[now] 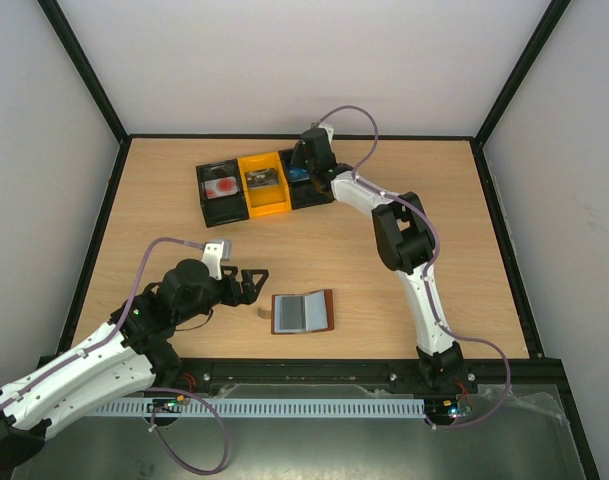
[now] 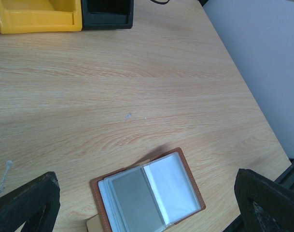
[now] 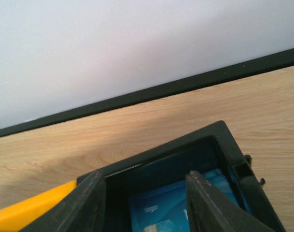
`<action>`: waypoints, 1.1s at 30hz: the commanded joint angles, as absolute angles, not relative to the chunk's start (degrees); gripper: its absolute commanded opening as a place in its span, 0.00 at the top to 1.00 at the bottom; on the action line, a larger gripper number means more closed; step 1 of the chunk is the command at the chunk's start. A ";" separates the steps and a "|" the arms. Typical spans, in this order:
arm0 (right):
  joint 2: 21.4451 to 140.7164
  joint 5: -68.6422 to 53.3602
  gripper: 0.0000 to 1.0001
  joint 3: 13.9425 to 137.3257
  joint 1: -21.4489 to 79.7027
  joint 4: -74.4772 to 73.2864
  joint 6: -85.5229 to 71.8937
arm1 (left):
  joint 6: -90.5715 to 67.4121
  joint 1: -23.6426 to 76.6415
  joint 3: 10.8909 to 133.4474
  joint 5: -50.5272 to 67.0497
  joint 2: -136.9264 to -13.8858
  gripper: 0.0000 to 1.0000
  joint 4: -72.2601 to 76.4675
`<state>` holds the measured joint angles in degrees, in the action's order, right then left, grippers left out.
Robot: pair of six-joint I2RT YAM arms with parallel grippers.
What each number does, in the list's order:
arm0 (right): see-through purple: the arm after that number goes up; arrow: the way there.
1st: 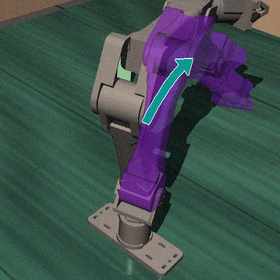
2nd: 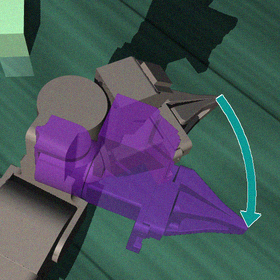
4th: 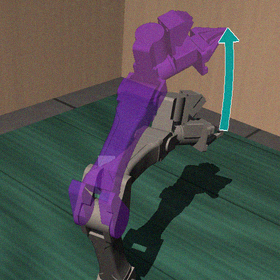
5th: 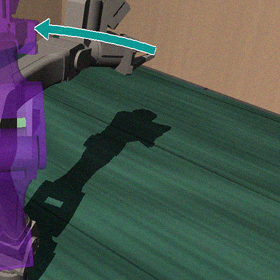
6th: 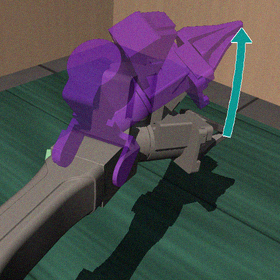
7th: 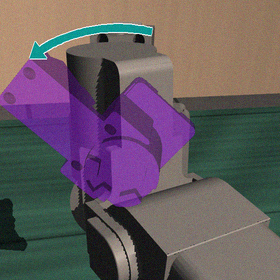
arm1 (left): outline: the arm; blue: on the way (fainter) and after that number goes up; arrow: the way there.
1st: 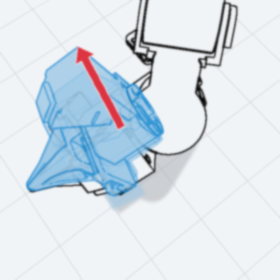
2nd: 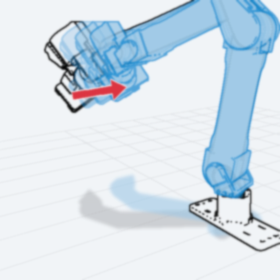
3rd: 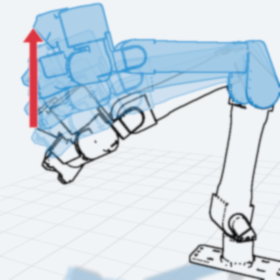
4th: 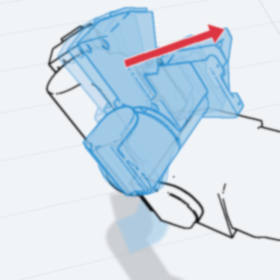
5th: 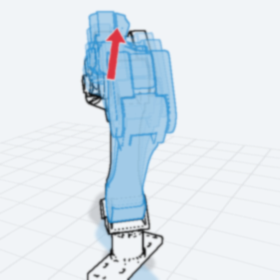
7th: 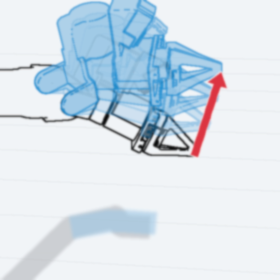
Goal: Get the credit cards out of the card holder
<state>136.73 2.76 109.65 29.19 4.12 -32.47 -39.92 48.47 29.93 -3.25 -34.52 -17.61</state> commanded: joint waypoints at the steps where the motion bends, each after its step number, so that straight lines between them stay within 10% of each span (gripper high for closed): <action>1: 134.94 5.16 0.53 111.88 28.91 -2.77 -31.12 | -40.46 48.48 28.89 -3.03 -34.08 0.01 -17.46; 10: 125.02 3.84 0.49 109.77 28.89 -17.69 -35.44 | -41.81 48.43 28.98 -1.62 -35.38 0.01 -18.45; 33: 72.86 -8.74 0.57 47.42 37.89 -8.95 -49.49 | -52.83 48.52 16.37 13.59 -43.35 0.13 1.62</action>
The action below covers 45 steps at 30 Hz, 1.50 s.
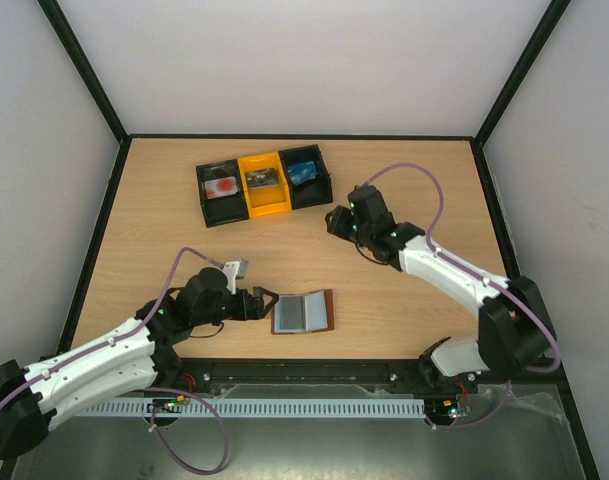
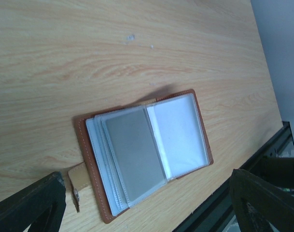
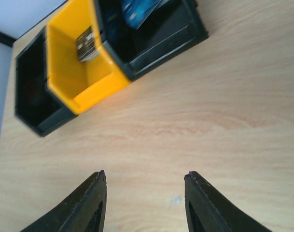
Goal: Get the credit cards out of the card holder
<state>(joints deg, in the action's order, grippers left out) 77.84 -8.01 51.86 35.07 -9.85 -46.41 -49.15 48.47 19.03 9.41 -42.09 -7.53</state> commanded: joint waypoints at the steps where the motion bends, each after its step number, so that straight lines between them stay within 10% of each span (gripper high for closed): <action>1: 71.46 -8.71 0.57 46.08 38.91 -8.88 -50.29 | -53.29 48.54 15.57 14.53 -43.91 0.17 3.66; 16: 69.08 -6.33 0.61 30.18 58.34 3.14 -63.15 | -60.22 48.58 7.46 17.06 -53.69 0.29 25.98; 45: 82.40 -6.90 0.92 20.77 61.97 11.65 -59.89 | -61.19 48.35 8.74 6.64 -47.26 0.34 8.38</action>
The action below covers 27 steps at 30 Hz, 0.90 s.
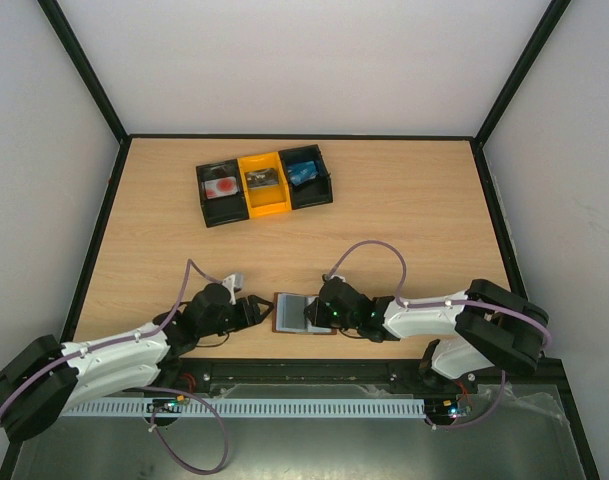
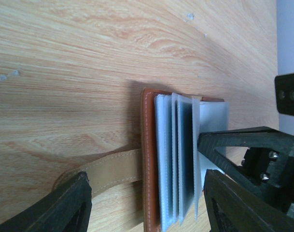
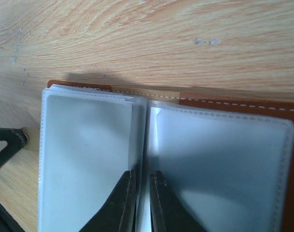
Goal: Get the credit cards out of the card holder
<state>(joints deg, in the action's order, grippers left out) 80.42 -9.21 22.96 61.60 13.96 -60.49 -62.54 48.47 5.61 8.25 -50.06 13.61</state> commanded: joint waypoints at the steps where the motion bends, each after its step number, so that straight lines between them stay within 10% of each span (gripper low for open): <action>1: 82.84 -6.98 0.93 20.75 62.01 11.90 -59.86 | -60.58 48.26 9.85 6.45 -46.41 0.33 6.42; 13: 84.12 -7.56 0.98 19.38 62.04 15.68 -59.96 | -61.23 47.86 14.60 15.08 -48.85 0.15 13.79; 27: 84.99 -8.46 0.98 17.23 61.99 19.03 -60.57 | -62.06 47.76 13.27 19.03 -62.10 0.34 26.21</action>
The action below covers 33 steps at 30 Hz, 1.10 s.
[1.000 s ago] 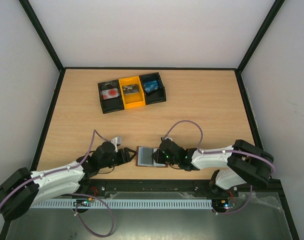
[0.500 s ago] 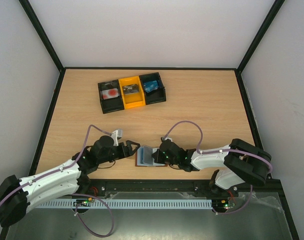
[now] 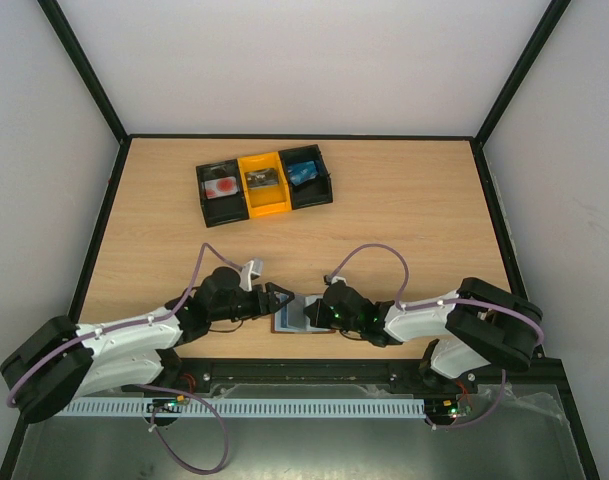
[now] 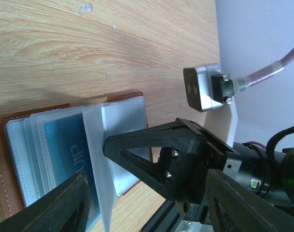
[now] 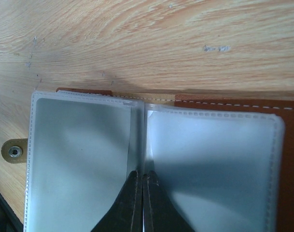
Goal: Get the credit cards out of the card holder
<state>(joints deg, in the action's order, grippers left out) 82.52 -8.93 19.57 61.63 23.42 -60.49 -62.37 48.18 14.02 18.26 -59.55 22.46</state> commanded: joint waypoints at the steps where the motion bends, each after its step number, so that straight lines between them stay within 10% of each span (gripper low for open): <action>1: 85.10 -8.66 0.98 17.23 61.97 19.38 -60.62 | -61.93 47.76 13.16 18.99 -62.91 0.34 26.77; 33: 81.52 -7.80 0.97 15.26 61.98 26.47 -61.67 | -68.20 49.25 13.23 27.28 -73.80 0.39 43.36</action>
